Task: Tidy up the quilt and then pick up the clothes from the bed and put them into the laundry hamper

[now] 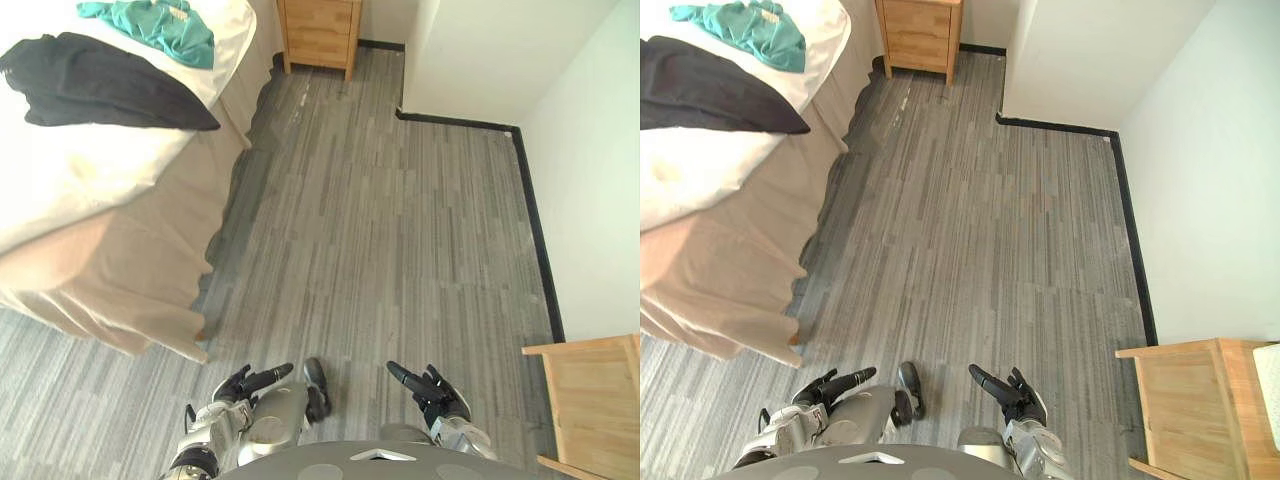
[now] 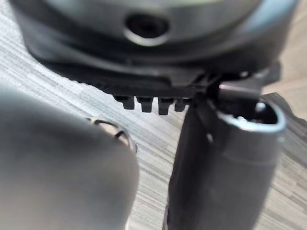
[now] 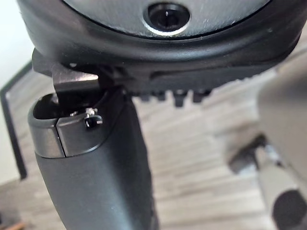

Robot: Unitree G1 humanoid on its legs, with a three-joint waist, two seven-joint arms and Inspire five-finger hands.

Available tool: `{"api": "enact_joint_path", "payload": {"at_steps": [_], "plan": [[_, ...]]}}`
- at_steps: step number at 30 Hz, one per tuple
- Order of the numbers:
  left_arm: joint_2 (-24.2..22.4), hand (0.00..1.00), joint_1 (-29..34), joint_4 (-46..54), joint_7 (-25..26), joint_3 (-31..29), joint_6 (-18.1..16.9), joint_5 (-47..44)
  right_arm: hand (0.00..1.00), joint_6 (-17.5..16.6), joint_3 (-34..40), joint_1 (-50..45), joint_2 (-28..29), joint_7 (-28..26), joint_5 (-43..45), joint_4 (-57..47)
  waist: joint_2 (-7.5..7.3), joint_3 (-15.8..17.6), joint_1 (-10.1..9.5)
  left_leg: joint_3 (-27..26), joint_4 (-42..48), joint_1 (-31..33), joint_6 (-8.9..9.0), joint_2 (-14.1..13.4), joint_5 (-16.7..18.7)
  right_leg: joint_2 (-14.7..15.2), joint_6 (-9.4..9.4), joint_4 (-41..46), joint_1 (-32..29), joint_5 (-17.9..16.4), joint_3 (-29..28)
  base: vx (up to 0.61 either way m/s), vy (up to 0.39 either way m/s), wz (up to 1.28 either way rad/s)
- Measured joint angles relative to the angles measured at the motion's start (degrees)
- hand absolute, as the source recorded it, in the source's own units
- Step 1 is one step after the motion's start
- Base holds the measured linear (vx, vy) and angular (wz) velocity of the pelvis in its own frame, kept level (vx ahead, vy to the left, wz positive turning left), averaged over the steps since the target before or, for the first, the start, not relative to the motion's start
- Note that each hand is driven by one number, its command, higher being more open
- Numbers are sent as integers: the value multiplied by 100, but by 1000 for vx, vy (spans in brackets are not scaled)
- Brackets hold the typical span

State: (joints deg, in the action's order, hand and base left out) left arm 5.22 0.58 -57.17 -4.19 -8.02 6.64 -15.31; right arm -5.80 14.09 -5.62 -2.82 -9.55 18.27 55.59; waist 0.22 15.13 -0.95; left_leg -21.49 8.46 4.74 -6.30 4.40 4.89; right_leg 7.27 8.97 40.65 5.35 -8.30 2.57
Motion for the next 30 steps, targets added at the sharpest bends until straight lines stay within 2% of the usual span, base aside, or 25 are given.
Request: {"api": "enact_joint_path", "payload": {"at_steps": [1, 2, 4, 5, 6, 7, 8, 9, 10, 11, 12, 14, 15, 16, 17, 18, 19, 20, 22, 24, 25, 26, 28, 29, 30], "plan": [[20, 100, 5, -37, 10, 43, 0, -6, 100, 17, 45, 9, -19, -9, 5, 1, 5, -1, 27, 21, -118, -139, -5, 71, -5, 102, -4, 503, -231, -3, 89, 260, 203, 14], [64, 100, 45, -126, 90, 147, -1, -38, 100, 29, 53, 69, -113, -12, 6, 22, 72, -15, 88, 80, -323, -486, -42, 185, -31, 303, -186, 1270, -685, -128, 524, 272, 169, 15], [67, 100, 128, -141, 177, 297, -13, -177, 100, 18, 46, 128, -216, -16, 8, 83, 185, -40, 121, 142, -438, -782, -83, 188, -56, 442, -169, 1381, -1013, -395, 1015, 267, 142, 23], [66, 100, 151, -143, 213, 418, -19, -238, 100, -24, 69, 150, -250, -18, 15, 85, 279, -41, 148, 310, -521, -960, -73, 162, -60, 448, -257, 1069, -1194, -557, 1324, 232, 84, 64], [55, 100, 151, -147, 231, 538, -20, -233, 100, -49, 126, 173, -294, -14, 19, 90, 388, -56, 198, 576, -494, -1005, 63, 87, -17, 329, -342, 402, -1330, -629, 1518, 251, 58, 86], [49, 100, 150, -141, 228, 555, -18, -231, 100, -61, 122, 192, -308, -11, 16, 107, 401, -52, 231, 757, -441, -1003, 370, 81, 13, 259, -354, -78, -1373, -632, 1506, 264, -19, 131], [152, 100, 152, -138, 223, 578, -22, -217, 100, -126, 130, 200, -163, -7, 17, 179, 25, -53, 259, 1182, -4, -875, 393, 223, 346, 511, -338, -1055, -1480, -592, 1209, 327, -125, 169], [156, 100, 15, -190, 170, 499, -10, -203, 100, -180, 341, 87, -82, -32, 78, 204, 55, -17, 285, 1157, 370, -851, 154, -118, 721, 660, -103, -1639, -1485, -470, 807, 321, -188, 166], [119, 100, -2, -235, 180, 385, 2, -204, 100, -179, 393, 90, -44, -7, 92, 230, 14, -5, 232, 1328, 388, -932, 207, -79, 756, 675, 9, -2006, -1483, -359, 540, 329, -265, 159], [79, 100, 2, -278, 248, 188, 81, -176, 100, -187, 444, 16, 0, 18, 121, 224, 44, -80, 238, 1669, 486, -916, 188, -106, 793, 609, -9, -2548, -1510, -88, 185, 250, -227, 113], [42, 100, 39, -289, 253, 37, 88, -134, 100, -219, 443, -13, 39, 17, 121, 199, 48, -95, 263, 1810, 516, -922, 225, -129, 818, 576, -68, -2670, -1522, 23, 78, 302, -276, 146], [-93, 100, 207, -165, 271, -496, 100, -61, 100, -332, 385, -64, 66, 25, 117, 191, 9, -162, 241, 2335, 617, -1098, 441, -210, 991, 471, -178, -2672, -1505, 325, -32, 329, -305, 121], [-99, 100, 218, -131, 270, -532, 97, -60, 100, -338, 351, -77, 65, 27, 115, 190, -5, -178, 232, 2379, 630, -1132, 487, -231, 1017, 453, -196, -2673, -1483, 375, 8, 379, -350, 91], [-99, 100, 386, -58, 271, -638, 84, -26, 100, -348, 126, -146, 71, 32, 107, 172, -80, -329, 175, 2481, 631, -1243, 664, -315, 1120, 369, -305, -2708, -1402, 670, 250, 399, -380, 64], [-145, 100, 406, -38, 276, -734, 87, -20, 100, -343, -83, -133, 79, 28, 59, 140, -119, -425, 113, 2488, 633, -1319, 827, -425, 1218, 307, -323, -2643, -1359, 904, 407, 387, -380, 61], [-254, 100, 415, -17, 295, -756, 89, -25, 100, -332, -143, -64, 36, 19, 17, 139, -4, -473, 108, 2491, 632, -1343, 881, -595, 1243, 185, -369, -2561, -1325, 879, 570, 347, -359, 46], [-351, 100, 450, 30, 272, -769, 92, -43, 100, -341, -195, -50, -2, -14, 3, 46, 103, -589, 117, 2442, 601, -1309, 947, -727, 1212, 123, -508, -2567, -1299, 732, 743, 315, -322, 54], [-462, 100, 446, 26, 298, -747, 62, -30, 100, -344, -265, 21, -66, -11, 5, -36, 262, -647, 120, 2302, 501, -1321, 1113, -936, 1089, 21, -638, -2554, -1229, 568, 978, 346, -371, 60], [-467, 100, 444, -10, 335, -631, 47, -62, 100, -320, -283, 65, -76, -15, 2, -25, 266, -643, 121, 2165, 594, -1273, 1176, -1021, 873, 9, -702, -2601, -1048, 441, 1208, 238, -298, 72], [-395, 100, 436, -19, 368, -331, -64, -124, 100, -230, -285, 28, -103, -14, -6, 68, 239, -611, 116, 1734, 1442, -898, 1411, -1190, 637, 44, -792, -2925, -498, 349, 1734, 154, -246, 111], [-353, 100, 435, -13, 387, -255, -104, -209, 100, -222, -285, 14, -113, -14, -27, 132, 225, -603, 115, 1501, 1722, -778, 1405, -1269, 574, 57, -803, -3060, -314, 343, 1900, 112, -210, 112], [-299, 100, 445, -22, 419, -129, -185, -236, 100, -214, -288, -14, -149, -12, -228, 232, 232, -598, 119, 993, 2038, -695, 1359, -1427, 565, 56, -808, -3203, -32, 340, 2166, 104, -180, 107], [-302, 100, 445, -11, 490, -35, -192, -246, 100, -167, -287, -31, -213, -11, -396, 270, 247, -589, 117, 501, 1945, -702, 1367, -1471, 629, 68, -809, -3359, 220, 339, 2441, 83, -102, 84], [-300, 100, 440, -10, 530, 40, -187, -273, 100, -161, -288, 0, -225, -10, -461, 269, 250, -573, 116, 349, 1612, -705, 1411, -1383, 689, 81, -804, -3389, 266, 342, 2578, 23, 22, 60], [-289, 100, 434, -12, 536, 44, -178, -306, 100, -120, -283, 10, -213, -10, -475, 269, 241, -565, 118, 164, 1132, -735, 1368, -1282, 619, 109, -760, -3380, 288, 336, 2716, 14, 75, 62]]}}
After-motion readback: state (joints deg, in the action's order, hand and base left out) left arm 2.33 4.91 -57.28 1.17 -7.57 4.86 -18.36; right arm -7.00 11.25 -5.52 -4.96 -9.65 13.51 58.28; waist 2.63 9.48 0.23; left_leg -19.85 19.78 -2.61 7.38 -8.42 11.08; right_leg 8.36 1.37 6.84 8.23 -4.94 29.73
